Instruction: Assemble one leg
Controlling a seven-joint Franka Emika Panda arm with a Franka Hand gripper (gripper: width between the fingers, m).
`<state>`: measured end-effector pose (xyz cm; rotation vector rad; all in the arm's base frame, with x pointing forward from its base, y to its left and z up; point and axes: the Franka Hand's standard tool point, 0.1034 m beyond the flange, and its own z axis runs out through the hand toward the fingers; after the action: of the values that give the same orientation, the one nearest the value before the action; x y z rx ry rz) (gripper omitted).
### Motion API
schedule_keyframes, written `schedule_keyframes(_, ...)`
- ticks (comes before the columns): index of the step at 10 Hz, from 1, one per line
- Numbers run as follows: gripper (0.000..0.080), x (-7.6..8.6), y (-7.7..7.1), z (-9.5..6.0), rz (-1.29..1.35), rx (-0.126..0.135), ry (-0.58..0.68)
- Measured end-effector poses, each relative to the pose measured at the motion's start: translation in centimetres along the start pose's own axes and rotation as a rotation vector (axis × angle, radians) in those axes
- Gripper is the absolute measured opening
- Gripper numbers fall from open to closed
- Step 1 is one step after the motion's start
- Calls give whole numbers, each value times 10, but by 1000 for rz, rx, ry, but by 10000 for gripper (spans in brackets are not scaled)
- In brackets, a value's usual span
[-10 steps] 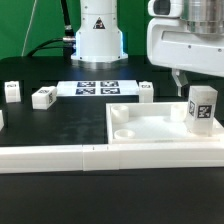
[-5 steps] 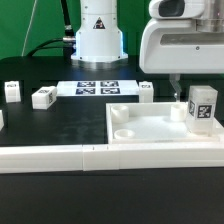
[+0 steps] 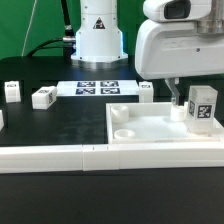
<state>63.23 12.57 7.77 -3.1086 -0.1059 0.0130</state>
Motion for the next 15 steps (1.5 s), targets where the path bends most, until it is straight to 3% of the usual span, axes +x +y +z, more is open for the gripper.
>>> schedule_keyframes(1,554,0,0,0,0,0,0)
schedule_keyframes(2,372,0,0,0,0,0,0)
schedule_keyframes(3,372,0,0,0,0,-1,0)
schedule_keyframes(4,291,0,2,0,3,-2,0)
schedule_keyframes(7,291,0,3,1,49,0,-1)
schedule_keyframes(15,291,1,5,2,1065,25,-10)
